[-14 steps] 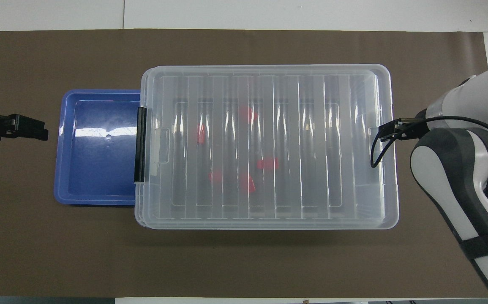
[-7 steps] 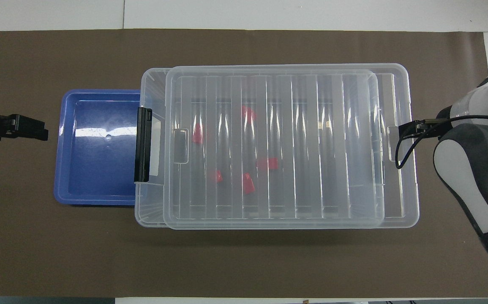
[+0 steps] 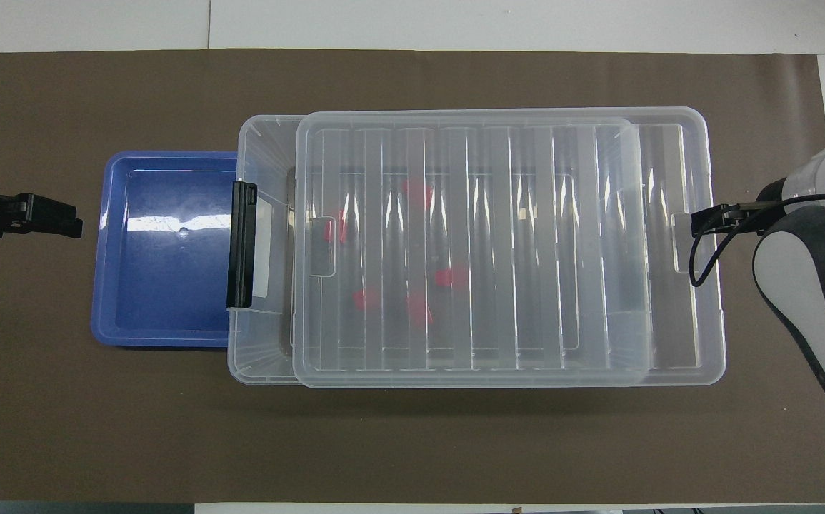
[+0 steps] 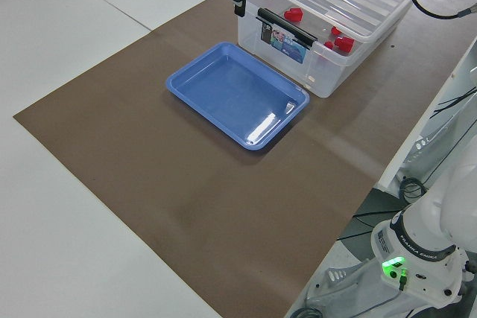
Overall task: Place red block in blue tray from box
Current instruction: 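Slide the clear lid away from the blue tray with the right gripper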
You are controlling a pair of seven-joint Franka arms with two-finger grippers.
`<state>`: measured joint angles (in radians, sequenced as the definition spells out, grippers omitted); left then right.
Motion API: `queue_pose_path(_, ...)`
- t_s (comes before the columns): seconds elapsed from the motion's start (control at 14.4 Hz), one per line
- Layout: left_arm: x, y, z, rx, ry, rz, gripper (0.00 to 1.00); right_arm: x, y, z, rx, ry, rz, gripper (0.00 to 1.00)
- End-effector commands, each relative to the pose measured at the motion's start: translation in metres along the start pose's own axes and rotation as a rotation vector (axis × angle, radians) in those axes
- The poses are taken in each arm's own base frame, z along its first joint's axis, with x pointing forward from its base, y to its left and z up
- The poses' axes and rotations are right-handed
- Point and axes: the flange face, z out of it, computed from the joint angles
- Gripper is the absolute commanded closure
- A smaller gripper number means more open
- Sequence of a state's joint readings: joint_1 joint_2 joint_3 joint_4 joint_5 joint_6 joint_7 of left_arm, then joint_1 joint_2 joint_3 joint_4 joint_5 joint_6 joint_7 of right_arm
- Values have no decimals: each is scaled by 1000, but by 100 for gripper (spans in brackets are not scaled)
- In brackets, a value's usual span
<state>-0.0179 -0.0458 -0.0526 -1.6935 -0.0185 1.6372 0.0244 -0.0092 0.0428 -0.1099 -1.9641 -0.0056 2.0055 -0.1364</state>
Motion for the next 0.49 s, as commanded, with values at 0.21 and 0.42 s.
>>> queue_pose_path(0.21,0,2,-4,4,10,16,0,-8,40,7,-1,20,-43,0)
queue_pose_path(0.42,1,20,2,7,28,46,0,-12,56,6,-4,24,-49,0)
